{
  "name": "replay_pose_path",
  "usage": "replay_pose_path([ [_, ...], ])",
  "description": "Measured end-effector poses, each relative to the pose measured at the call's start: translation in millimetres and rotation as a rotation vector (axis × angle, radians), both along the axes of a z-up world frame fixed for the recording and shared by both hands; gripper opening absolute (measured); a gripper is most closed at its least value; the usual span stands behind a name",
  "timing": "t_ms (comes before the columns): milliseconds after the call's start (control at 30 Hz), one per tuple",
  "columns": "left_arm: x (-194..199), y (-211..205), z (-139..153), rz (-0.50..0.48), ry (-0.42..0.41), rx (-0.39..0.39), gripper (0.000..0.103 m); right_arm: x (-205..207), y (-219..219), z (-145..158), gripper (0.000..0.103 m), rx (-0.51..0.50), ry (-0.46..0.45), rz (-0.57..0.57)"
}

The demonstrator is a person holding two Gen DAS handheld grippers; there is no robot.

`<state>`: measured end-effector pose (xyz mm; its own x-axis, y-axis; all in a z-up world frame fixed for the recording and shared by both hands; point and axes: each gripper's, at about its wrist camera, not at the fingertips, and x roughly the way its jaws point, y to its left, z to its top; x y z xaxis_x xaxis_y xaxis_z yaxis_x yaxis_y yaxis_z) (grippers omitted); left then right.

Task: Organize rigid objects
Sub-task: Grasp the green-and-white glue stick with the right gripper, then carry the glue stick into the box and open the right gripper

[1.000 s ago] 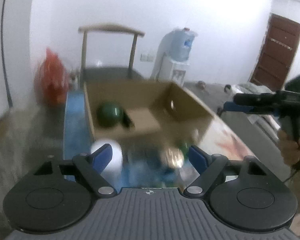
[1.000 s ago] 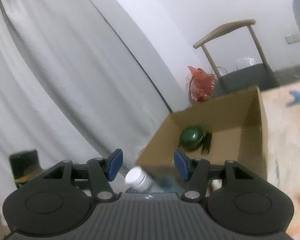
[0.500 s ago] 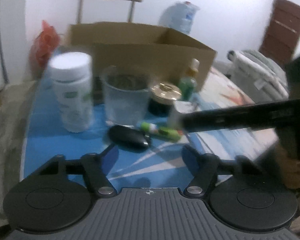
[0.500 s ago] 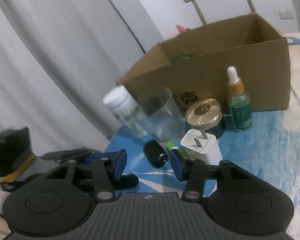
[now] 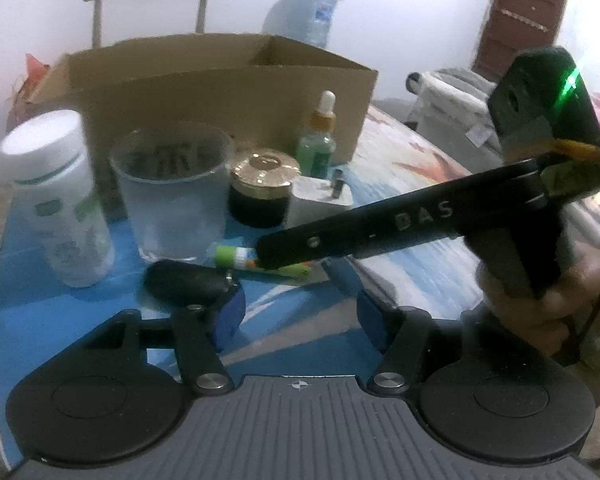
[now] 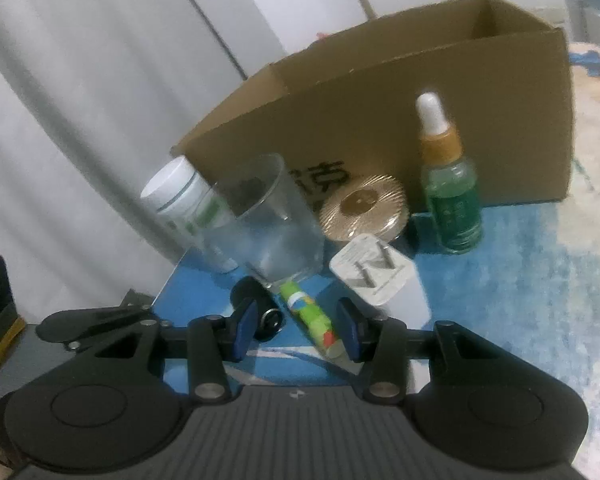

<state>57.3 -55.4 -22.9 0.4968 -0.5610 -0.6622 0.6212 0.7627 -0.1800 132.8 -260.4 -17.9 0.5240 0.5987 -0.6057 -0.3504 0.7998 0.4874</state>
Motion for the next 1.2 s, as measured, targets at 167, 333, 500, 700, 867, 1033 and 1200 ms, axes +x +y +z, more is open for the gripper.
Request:
replay_pose_path([
  [167,2.6,-6.4,-7.1,-0.013,0.022,0.018,0.060,4.7,6.4,-12.4,0.031,0.004,0.051,0.043],
  [333,4.5,-6.8,-12.2,-0.020,0.044,0.021,0.059,3.5,4.5,-15.2,0.017,0.012,0.075,0.073],
  [500,0.3,-6.2,-12.1,-0.045,0.056,0.008,0.059,0.6,0.7,-17.3,0.016,0.037,0.101,0.074],
  [700,-12.1,-3.8,-11.7,-0.085,0.089,-0.007,0.059,-14.4,0.2,-17.9,0.016,0.055,0.144,0.082],
  [867,-13.7,-5.3,-9.7,-0.060,0.051,0.042,0.059,-21.7,2.6,-14.4,0.018,0.046,0.140,0.068],
  [1033,-9.1,-10.4,-11.3,-0.046,0.028,0.084,0.058,-17.7,9.3,-14.1,0.018,0.027,0.136,0.076],
  [1200,-10.7,-15.0,-11.5,-0.039,-0.008,0.125,0.046,-17.2,13.8,-11.6,0.018,-0.002,0.123,0.093],
])
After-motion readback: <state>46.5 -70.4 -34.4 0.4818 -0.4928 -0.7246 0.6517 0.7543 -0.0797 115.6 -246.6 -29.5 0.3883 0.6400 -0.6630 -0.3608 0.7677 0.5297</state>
